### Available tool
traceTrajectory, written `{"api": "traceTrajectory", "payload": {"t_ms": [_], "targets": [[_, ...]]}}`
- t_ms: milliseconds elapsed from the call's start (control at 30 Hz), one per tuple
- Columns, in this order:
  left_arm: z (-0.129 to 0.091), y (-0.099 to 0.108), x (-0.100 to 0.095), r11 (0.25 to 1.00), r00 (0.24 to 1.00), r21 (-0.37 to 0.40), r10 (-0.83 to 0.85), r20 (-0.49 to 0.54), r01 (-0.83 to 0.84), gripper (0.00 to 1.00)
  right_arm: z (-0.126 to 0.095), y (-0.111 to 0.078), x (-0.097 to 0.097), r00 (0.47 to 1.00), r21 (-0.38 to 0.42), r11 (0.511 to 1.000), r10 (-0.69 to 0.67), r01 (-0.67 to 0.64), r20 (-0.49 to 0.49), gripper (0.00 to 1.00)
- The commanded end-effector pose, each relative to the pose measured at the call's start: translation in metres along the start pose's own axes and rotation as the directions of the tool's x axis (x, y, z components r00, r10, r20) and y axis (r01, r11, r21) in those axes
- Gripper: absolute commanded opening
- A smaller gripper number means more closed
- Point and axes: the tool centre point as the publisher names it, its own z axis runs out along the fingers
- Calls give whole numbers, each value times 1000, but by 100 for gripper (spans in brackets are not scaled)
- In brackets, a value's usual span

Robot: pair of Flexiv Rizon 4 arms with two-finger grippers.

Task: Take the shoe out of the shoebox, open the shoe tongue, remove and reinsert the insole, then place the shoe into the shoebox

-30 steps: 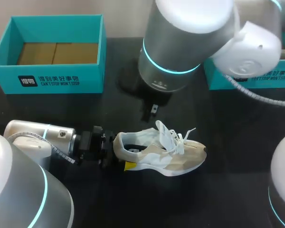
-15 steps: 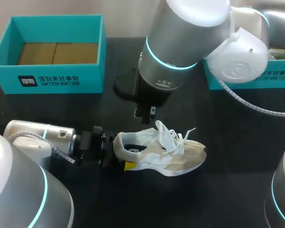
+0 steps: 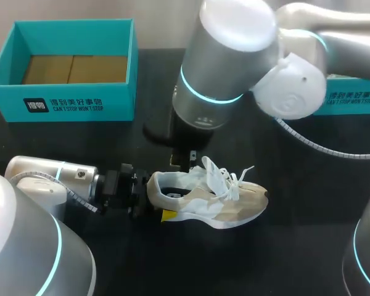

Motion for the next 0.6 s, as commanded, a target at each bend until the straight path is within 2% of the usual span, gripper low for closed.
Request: {"api": "traceTrajectory", "payload": {"t_ms": [33,333,600], "targets": [[0,0,1,1000,1000,-1,0,2,0,0,11,2,1,1000,-2,1000,1,-1,1,0],[0,0,1,1000,1000,-1,0,2,0,0,11,2,1,1000,-2,1000,1,-1,1,0],[0,0,1,1000,1000,-1,0,2,0,0,43,-3,0,999,51,998,-31,32,-23,0]]}}
